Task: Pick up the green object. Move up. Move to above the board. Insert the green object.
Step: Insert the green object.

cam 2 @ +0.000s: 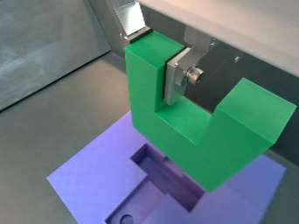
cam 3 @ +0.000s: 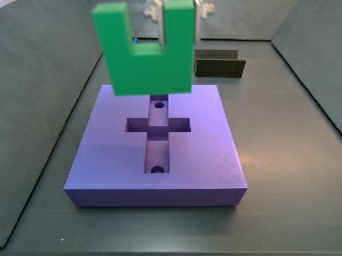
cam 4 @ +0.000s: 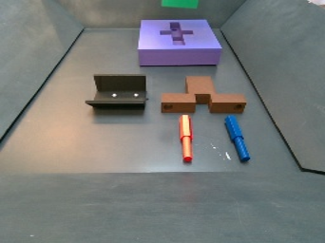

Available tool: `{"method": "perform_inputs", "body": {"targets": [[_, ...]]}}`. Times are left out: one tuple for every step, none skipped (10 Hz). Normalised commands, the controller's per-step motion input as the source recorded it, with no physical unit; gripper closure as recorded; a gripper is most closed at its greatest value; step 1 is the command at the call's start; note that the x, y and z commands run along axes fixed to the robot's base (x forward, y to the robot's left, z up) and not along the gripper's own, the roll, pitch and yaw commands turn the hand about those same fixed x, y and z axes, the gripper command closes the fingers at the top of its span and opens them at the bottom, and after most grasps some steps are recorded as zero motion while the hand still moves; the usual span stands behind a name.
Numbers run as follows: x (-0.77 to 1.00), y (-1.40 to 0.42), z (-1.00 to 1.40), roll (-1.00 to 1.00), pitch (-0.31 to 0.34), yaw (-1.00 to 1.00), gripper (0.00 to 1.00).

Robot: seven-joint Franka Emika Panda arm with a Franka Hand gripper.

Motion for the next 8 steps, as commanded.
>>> {"method": "perform_inputs", "body": {"targets": [[0.15,0.0,-0.43,0.09,0.037,0.0,1.0],[0.0,0.0,-0.42,0.0,0.0,0.0,1.0],[0.0,0.0,-0.37,0.01,0.0,0.1,1.0],[0.03,-0.01,-0.33,0.17,0.0,0.16,1.0],[0.07,-0.01,-0.32,0.24,0.0,0.13,1.0],[0.03,0.0,-0.41,0.18,0.0,0.14,1.0],[0.02,0.0,-0.37,0.19,0.0,0.14,1.0],[0.01,-0.02,-0.38,0.18,0.004,0.08,1.0]]}}
